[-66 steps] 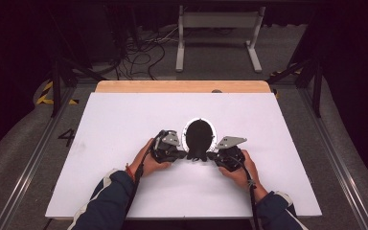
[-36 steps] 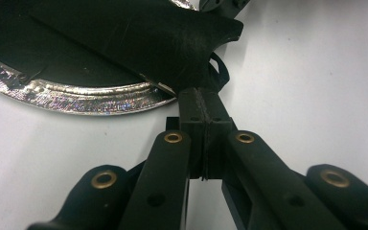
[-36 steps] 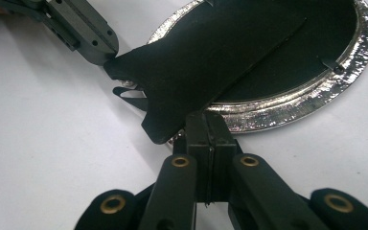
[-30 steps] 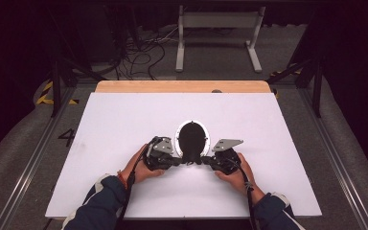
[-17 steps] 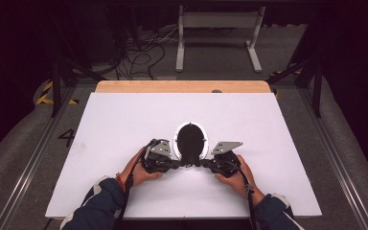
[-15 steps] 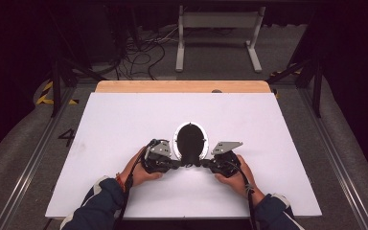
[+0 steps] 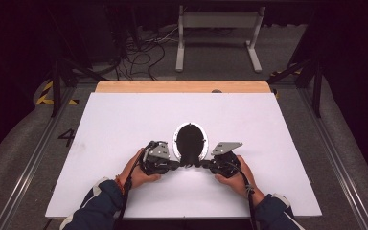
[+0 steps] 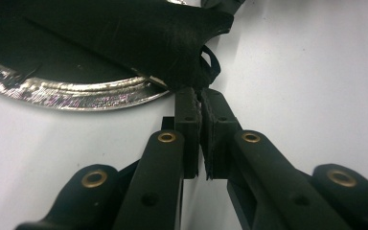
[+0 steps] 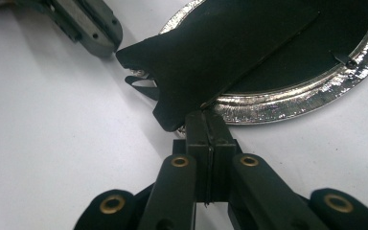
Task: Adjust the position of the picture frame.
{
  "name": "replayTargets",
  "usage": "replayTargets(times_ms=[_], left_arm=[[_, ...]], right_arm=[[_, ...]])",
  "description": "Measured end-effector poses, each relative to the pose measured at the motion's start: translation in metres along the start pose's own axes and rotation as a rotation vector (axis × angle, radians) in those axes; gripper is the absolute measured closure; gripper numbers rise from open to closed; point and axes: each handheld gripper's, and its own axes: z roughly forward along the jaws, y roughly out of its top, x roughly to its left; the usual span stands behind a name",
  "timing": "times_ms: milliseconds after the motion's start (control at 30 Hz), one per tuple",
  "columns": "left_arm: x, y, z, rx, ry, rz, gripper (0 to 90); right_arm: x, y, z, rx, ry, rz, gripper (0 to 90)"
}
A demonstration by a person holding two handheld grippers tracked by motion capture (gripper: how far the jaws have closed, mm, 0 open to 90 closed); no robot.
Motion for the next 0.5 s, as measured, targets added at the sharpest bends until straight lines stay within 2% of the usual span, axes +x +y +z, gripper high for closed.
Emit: replayTargets(times_ms=[67,133,200,233,367,500], left_arm=[[-0.002,-0.005,-0.008,-0.047,0.004,-0.027,82.5],[-0.003,-0.009,-0.016,-0.067,0.031,-0.05,79.1],[-0.004,-0.014,-0.024,-0.078,0.062,-0.054,76.2],[-0.005,-0.019,-0.031,-0.095,0.08,-0.072,72.9],[-0.009,-0.036,-0.053,-0.138,0.129,-0.099,64.7],[-0.017,-0.056,-0.072,-0.134,0.193,-0.102,54.3]], right_arm=[[0.001,-0.001,-0.001,0.001,0.0,-0.009,90.0],[0.001,-0.001,-0.002,0.009,0.005,-0.02,90.0],[0.001,-0.001,-0.003,0.011,0.006,-0.023,90.0],[0.002,-0.002,-0.004,0.013,0.007,-0.032,90.0],[0.003,-0.003,-0.009,0.006,-0.004,-0.047,88.0],[0.004,-0.004,-0.016,-0.009,-0.014,-0.067,85.7]])
